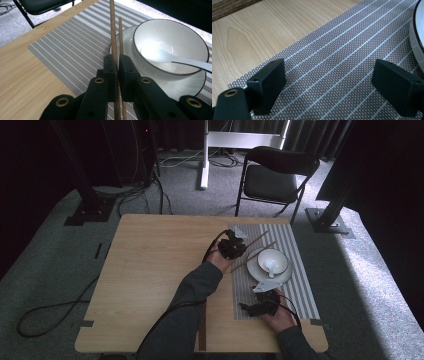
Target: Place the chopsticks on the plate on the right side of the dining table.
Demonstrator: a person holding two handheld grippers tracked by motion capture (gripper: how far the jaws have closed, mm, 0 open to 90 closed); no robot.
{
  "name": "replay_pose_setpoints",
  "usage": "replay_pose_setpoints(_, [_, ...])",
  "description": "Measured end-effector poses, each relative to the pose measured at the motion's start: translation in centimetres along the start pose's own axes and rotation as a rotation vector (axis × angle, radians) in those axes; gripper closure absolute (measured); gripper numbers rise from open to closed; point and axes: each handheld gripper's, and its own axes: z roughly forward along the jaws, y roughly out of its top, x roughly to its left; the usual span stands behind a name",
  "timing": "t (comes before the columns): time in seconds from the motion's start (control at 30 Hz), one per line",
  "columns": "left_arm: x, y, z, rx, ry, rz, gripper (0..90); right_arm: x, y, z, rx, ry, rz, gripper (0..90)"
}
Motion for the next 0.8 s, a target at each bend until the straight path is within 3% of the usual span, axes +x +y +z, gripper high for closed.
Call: replay_pose_setpoints(0.8, [0.5, 0.4, 2.1, 0.005, -0.016, -0.007, 84.7, 0.0, 0.0, 0.0, 0.000, 0.000, -0.002, 11.1])
